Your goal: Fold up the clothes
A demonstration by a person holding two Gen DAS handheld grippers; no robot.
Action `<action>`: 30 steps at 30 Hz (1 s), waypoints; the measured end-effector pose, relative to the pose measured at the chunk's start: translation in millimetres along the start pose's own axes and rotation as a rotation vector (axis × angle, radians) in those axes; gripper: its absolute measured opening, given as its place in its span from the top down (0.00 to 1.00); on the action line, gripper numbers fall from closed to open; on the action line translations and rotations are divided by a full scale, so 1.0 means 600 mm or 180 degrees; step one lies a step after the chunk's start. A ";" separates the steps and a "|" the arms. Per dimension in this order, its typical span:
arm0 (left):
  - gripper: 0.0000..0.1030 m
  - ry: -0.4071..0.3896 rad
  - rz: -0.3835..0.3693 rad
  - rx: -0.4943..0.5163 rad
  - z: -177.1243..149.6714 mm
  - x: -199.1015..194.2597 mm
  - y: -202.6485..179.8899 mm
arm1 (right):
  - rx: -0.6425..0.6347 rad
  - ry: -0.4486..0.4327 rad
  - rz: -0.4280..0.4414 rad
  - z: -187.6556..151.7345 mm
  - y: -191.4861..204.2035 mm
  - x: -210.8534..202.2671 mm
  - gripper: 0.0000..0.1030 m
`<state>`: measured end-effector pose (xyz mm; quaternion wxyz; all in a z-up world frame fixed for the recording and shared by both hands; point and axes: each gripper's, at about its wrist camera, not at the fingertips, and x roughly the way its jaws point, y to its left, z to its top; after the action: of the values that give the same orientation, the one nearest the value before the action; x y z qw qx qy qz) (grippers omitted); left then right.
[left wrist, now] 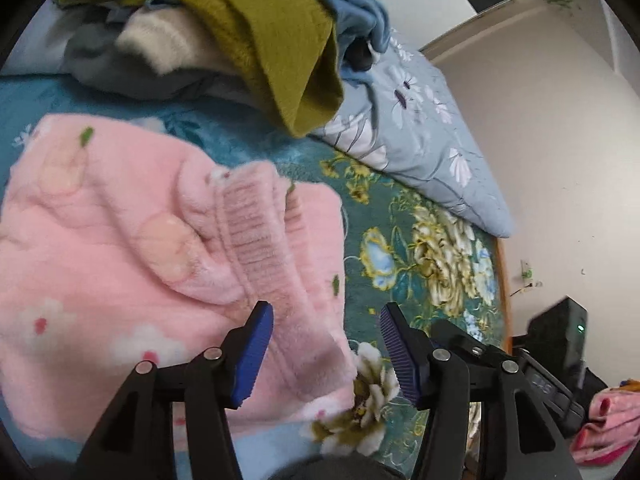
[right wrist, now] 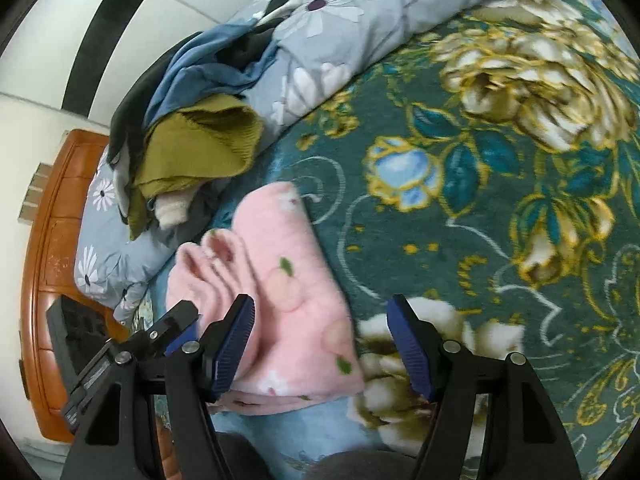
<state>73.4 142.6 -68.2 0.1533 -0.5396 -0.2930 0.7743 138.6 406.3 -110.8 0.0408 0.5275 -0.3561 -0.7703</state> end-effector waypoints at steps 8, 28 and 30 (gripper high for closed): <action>0.41 -0.0494 0.1157 -0.0205 0.027 -0.102 0.094 | -0.0612 0.0315 0.0216 0.007 0.121 0.074 0.32; 0.41 -0.0356 0.1330 -0.0661 -0.018 -0.096 0.215 | -0.1339 0.0781 -0.0197 0.024 0.216 0.228 0.32; 0.40 -0.0362 0.1307 -0.0688 -0.021 -0.098 0.216 | -0.1147 0.0820 -0.0144 0.032 0.203 0.236 0.32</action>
<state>117.3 12.6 -107.8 -0.0827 -0.5567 -0.2665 0.7825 22.0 263.3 -146.1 0.1622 0.6135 -0.1926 -0.7484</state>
